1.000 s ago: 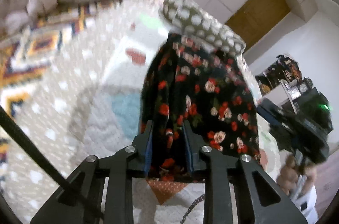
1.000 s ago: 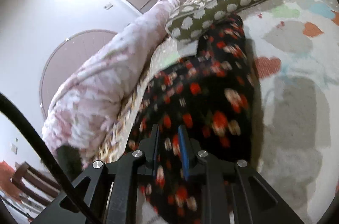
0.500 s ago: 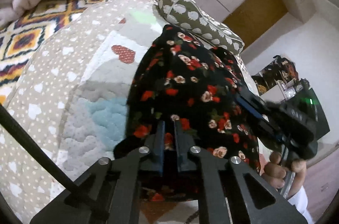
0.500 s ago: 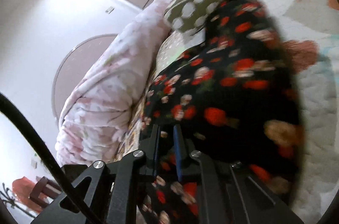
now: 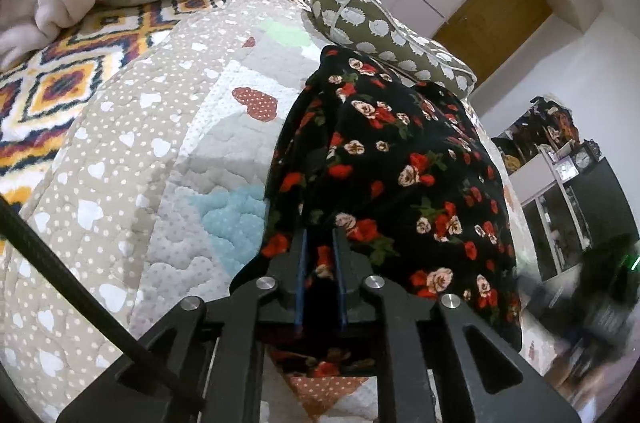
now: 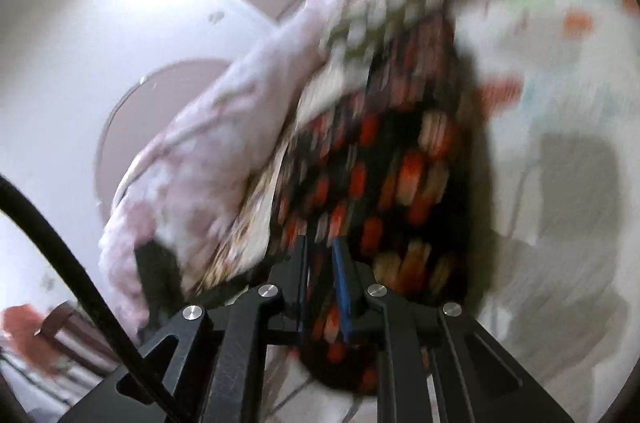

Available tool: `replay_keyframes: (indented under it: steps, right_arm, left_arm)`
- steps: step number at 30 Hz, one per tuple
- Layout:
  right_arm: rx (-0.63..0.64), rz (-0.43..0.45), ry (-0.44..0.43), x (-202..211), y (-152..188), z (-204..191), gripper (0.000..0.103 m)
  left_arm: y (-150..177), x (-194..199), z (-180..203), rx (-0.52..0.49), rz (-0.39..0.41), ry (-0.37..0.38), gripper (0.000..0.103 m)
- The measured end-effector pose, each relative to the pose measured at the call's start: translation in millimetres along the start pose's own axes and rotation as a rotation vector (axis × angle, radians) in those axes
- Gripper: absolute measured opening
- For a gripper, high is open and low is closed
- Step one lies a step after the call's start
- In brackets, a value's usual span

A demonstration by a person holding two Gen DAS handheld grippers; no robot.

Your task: Fold large clothes

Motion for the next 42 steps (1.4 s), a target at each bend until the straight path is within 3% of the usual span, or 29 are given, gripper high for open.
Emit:
replay_keyframes:
  steps: [5,6,8,11,13,17,24,28,31,34,36,38,40,42]
  right_arm:
    - [-0.188,-0.021,-0.145,-2,48,36,0.001]
    - [-0.191,-0.041,-0.114,-2,54,38,0.000]
    - [-0.123,-0.098,0.062,-2,66,40,0.013]
    - [-0.019,-0.107,0.088,7,72,16,0.013]
    - [0.046,-0.082,0.084,11,65,-7,0.013]
    - [0.161,-0.067,0.076,-1,51,-46,0.014]
    - [0.307,-0.078,0.108,-63,25,-87,0.014]
    - [0.315,-0.093,0.132,-95,13,-86,0.013]
    - [0.245,-0.203,0.169,-135,15,-66,0.014]
    - [0.179,-0.210,0.117,-129,5,-64,0.014]
    - [0.212,-0.160,0.108,-114,-11,-72,0.014]
    - [0.232,-0.096,0.137,-103,-31,-75,0.015]
    - [0.180,-0.058,0.140,-100,-48,-71,0.018]
    - [0.116,-0.032,0.171,-106,-62,-57,0.028]
  left_arm:
    - [0,-3,-8,0.035,-0.026,0.024,0.014]
    - [0,-3,-9,0.042,-0.029,0.034,0.014]
    - [-1,2,-9,0.050,-0.030,0.052,0.014]
    - [-4,14,-13,0.077,-0.034,0.096,0.014]
    - [-9,23,-20,0.102,-0.021,0.106,0.014]
    - [-18,35,-41,0.141,0.015,0.052,0.014]
    - [-28,50,-64,0.189,0.063,0.014,0.014]
    - [-30,52,-67,0.180,0.077,-0.008,0.014]
    - [-30,51,-69,0.189,0.072,0.000,0.014]
    - [-30,52,-72,0.200,0.071,0.004,0.014]
    - [-31,51,-73,0.202,0.070,0.004,0.014]
    - [-30,51,-75,0.208,0.071,0.002,0.022]
    - [-30,50,-76,0.212,0.072,-0.004,0.025]
    - [-29,50,-77,0.214,0.073,-0.010,0.026]
Point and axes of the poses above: each gripper's, at about its wrist camera, not at the fingertips, and x roughly against the way its jaws point, z to its right, y to its underside, the point moved 5 cm from there along -x, roughly the way its jaws point, and after that the axes turned 2 degrees about x, right-handed, at the moved point
